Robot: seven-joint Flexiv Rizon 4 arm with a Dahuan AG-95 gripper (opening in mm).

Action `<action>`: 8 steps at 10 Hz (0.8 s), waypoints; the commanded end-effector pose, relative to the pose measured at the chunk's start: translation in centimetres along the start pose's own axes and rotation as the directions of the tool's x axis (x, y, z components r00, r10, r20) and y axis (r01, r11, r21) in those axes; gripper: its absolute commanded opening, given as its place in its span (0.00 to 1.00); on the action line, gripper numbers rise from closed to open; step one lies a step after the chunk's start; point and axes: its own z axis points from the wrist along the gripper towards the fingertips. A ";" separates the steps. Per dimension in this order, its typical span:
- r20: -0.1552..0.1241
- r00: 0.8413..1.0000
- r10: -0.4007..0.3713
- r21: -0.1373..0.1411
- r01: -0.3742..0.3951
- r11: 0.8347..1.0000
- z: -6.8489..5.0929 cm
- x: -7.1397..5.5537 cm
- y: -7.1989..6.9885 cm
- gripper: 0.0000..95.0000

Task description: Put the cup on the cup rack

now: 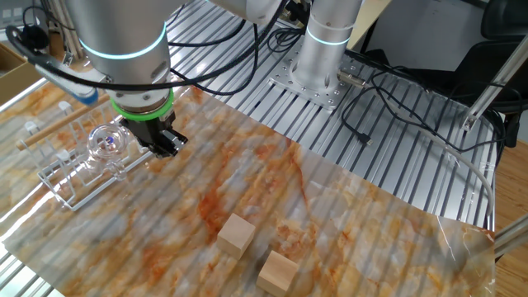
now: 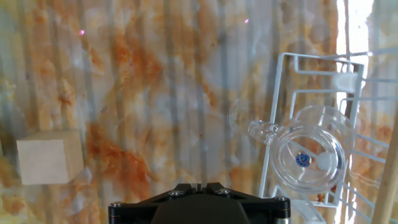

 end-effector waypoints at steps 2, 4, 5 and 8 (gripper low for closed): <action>0.003 1.000 0.006 0.004 -0.006 1.000 0.1 0.3 0.0 0.00; 0.001 1.000 -0.005 0.002 0.005 1.000 0.1 0.3 0.0 0.00; 0.000 1.000 -0.002 0.003 0.002 1.000 0.1 0.3 0.0 0.00; -0.003 1.000 0.014 0.005 -0.014 1.000 0.1 0.3 0.0 0.00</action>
